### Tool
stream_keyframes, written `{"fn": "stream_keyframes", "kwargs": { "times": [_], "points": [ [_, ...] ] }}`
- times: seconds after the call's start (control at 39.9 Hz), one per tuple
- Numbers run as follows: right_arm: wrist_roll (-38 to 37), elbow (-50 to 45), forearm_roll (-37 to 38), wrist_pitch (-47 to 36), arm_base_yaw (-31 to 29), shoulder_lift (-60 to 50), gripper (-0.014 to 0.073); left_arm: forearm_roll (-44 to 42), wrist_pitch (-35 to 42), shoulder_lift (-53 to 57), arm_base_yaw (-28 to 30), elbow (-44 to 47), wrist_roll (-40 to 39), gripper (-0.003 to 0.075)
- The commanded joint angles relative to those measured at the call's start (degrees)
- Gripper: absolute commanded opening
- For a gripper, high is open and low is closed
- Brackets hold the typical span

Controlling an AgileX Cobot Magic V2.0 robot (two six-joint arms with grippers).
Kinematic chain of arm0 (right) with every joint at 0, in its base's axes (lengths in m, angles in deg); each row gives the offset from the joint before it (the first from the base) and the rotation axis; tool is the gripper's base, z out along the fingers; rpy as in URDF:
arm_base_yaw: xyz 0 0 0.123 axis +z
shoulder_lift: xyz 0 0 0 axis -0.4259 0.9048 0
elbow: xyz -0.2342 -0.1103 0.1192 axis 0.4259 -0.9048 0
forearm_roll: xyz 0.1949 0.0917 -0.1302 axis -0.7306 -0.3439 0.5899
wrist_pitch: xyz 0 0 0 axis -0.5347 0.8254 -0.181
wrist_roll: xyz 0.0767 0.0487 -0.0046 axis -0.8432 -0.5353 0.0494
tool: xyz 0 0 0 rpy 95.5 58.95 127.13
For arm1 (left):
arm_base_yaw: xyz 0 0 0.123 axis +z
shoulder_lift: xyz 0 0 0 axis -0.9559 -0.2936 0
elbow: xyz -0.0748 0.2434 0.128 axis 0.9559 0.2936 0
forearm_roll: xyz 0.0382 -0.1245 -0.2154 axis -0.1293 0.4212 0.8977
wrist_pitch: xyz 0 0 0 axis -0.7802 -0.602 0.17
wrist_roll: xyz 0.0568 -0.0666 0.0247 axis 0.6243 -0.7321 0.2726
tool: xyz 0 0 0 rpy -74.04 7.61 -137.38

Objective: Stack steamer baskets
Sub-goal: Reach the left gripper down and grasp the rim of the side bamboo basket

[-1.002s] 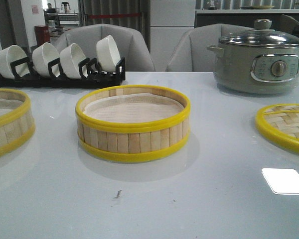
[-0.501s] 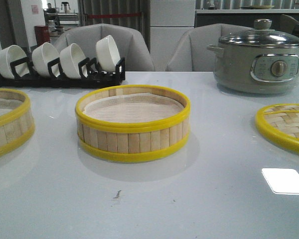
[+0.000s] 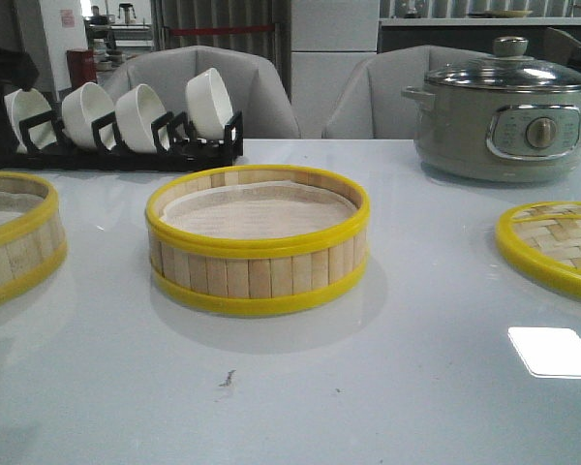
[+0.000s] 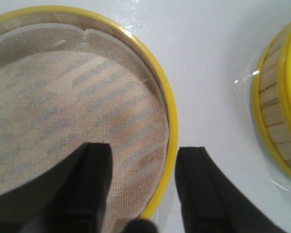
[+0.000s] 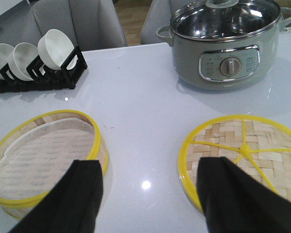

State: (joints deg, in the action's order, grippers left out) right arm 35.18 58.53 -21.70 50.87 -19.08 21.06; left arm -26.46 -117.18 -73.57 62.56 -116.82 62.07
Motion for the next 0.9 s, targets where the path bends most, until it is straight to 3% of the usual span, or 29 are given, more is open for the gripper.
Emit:
{"fn": "stream_keyframes", "kwargs": {
  "times": [0.0, 0.88],
  "points": [
    [0.59, 2.41, 0.17, -4.43, 0.04, 0.22, 0.0518, 0.13, 3.51, 0.07, -0.31, -2.93, 0.02, 0.0382],
    [0.59, 2.41, 0.17, -3.38, 0.04, 0.22, 0.0518, 0.24, 5.69, -11.05, -3.26, -3.66, 0.23, 0.0382]
  ]
}}
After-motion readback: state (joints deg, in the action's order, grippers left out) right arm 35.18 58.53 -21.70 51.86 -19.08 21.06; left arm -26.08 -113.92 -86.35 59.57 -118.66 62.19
